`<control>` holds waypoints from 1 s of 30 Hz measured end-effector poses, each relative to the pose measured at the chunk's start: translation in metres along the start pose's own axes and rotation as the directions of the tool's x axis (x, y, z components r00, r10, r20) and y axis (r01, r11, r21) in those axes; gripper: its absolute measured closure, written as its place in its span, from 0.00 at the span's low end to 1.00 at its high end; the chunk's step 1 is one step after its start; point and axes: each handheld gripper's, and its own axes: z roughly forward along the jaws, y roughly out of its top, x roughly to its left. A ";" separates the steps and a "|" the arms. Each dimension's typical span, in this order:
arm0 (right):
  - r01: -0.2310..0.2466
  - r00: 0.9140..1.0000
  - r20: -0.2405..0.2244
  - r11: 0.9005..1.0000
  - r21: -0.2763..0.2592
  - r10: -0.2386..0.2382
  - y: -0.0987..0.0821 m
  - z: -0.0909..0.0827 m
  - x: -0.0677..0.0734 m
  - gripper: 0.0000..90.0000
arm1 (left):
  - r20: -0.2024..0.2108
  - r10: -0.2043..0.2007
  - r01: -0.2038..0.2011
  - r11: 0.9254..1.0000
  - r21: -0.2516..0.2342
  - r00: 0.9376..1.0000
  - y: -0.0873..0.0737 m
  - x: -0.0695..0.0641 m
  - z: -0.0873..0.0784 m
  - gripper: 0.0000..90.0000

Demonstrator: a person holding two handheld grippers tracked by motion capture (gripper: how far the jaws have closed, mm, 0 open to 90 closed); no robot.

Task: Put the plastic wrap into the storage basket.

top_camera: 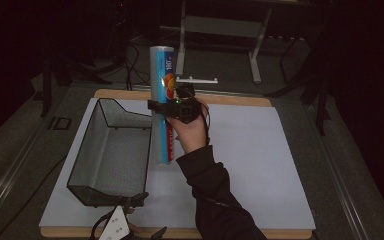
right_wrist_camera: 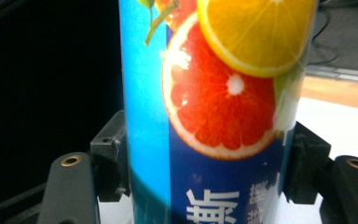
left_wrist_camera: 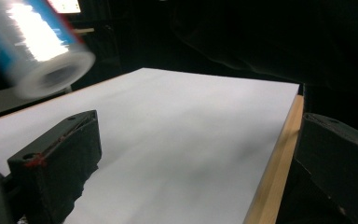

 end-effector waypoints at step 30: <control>-0.167 0.979 -0.077 0.962 0.218 0.187 -0.092 0.104 0.007 0.35 | 0.014 0.033 -0.033 0.999 0.021 0.999 -0.002 0.000 0.000 0.01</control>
